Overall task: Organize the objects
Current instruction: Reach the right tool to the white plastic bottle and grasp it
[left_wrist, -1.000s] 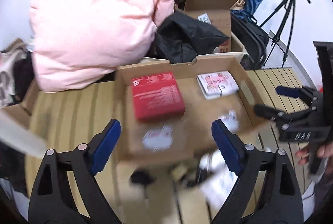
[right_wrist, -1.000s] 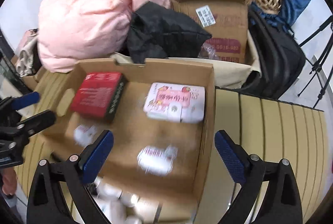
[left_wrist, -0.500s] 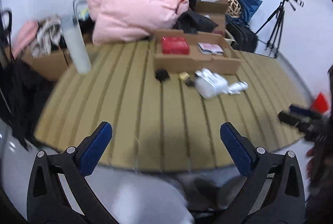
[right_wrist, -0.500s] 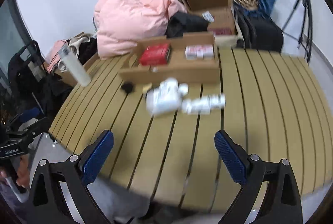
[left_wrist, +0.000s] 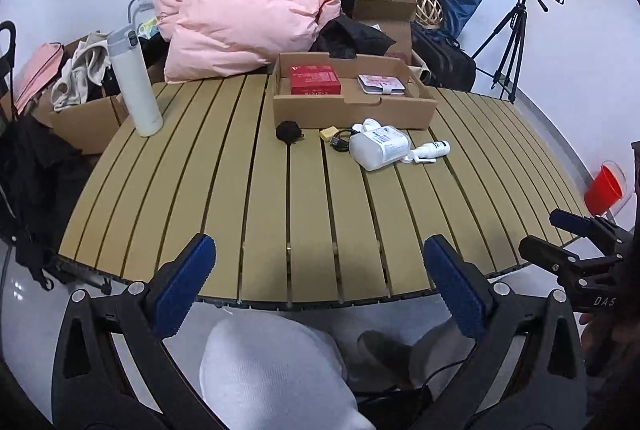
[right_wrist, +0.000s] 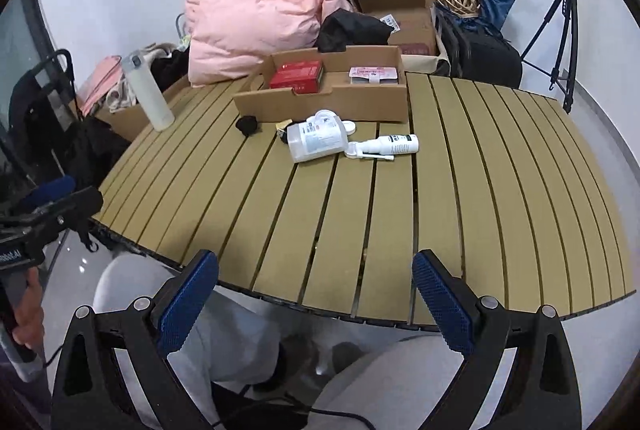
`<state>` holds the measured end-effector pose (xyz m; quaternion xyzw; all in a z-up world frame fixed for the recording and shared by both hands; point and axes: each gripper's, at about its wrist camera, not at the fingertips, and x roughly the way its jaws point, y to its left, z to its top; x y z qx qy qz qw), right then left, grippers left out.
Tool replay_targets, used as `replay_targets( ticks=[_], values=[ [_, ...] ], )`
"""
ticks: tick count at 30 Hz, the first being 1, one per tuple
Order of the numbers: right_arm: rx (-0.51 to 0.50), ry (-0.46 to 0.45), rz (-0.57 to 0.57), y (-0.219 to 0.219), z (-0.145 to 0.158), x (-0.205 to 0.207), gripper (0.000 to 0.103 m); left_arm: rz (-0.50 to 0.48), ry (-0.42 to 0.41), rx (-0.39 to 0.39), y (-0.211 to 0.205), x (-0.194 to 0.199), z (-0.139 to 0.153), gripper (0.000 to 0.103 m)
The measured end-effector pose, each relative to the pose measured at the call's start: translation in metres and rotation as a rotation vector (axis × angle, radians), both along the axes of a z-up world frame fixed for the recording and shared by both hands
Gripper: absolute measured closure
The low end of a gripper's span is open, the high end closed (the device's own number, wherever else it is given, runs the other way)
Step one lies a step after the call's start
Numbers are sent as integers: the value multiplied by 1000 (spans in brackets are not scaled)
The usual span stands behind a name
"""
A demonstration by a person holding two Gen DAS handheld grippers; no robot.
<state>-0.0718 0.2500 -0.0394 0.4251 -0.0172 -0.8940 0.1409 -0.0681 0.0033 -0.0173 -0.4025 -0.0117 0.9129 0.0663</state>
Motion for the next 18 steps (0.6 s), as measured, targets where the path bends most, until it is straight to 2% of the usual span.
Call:
replay_targets(
  ticks=[4, 8, 12, 15, 16, 18],
  values=[
    [-3, -2, -15, 1, -6, -1, 4, -23, -21, 10, 3, -7, -10, 0],
    [-50, -31, 10, 0, -22, -8, 4, -82, -34, 55, 9, -31, -35, 0],
    [-38, -116, 20, 4, -48, -36, 4, -121, -53, 86, 21, -84, -52, 0],
    [-13, -97, -5, 8, -58, -72, 5, -128, -115, 101, 35, -142, -64, 0],
    [-18, -107, -1, 8, -62, -84, 9, -128, -137, 117, 39, -162, -69, 1],
    [-53, -119, -3, 9, -69, -122, 32, -134, -176, 143, 49, -196, -81, 2]
  ],
)
